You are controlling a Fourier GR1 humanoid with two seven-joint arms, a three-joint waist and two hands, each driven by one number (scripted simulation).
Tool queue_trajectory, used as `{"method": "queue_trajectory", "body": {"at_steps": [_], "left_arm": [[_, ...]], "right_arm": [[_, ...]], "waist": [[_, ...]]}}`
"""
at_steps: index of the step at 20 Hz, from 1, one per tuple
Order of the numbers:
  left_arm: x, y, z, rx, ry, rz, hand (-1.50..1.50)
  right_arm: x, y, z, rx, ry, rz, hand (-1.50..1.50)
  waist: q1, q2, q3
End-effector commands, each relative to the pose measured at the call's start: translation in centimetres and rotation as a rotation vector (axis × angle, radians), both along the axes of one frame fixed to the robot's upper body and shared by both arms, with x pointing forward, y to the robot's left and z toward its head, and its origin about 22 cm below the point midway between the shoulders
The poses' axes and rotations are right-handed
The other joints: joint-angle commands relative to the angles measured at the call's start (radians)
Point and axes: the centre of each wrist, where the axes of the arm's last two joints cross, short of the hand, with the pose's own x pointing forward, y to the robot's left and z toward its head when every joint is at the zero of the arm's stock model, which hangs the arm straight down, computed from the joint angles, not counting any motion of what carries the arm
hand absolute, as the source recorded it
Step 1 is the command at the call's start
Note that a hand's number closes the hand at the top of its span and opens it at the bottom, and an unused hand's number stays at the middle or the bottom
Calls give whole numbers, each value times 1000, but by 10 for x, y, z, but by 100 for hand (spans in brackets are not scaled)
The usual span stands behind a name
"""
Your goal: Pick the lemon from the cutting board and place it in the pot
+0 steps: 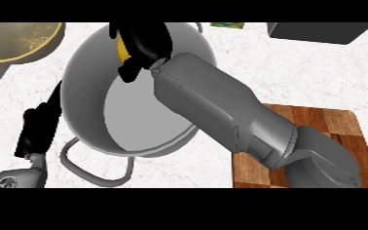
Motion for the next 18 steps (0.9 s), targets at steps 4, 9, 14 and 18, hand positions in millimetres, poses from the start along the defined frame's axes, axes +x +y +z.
{"method": "queue_trajectory", "body": {"at_steps": [4,9,14,18], "left_arm": [[3,-3,3,3,-21,-3,0],[9,-2,8,7,-9,-24,0],[7,-4,7,-6,0,-8,0],[3,4,7,-9,15,32,0]], "right_arm": [[16,-15,-11,105,92,35,-150],[14,-9,8,251,52,76,-150],[9,-17,10,612,-10,91,-150],[8,-21,7,708,104,130,-150]], "waist": [[22,5,1],[22,3,1],[7,0,4],[-23,-13,3]]}}
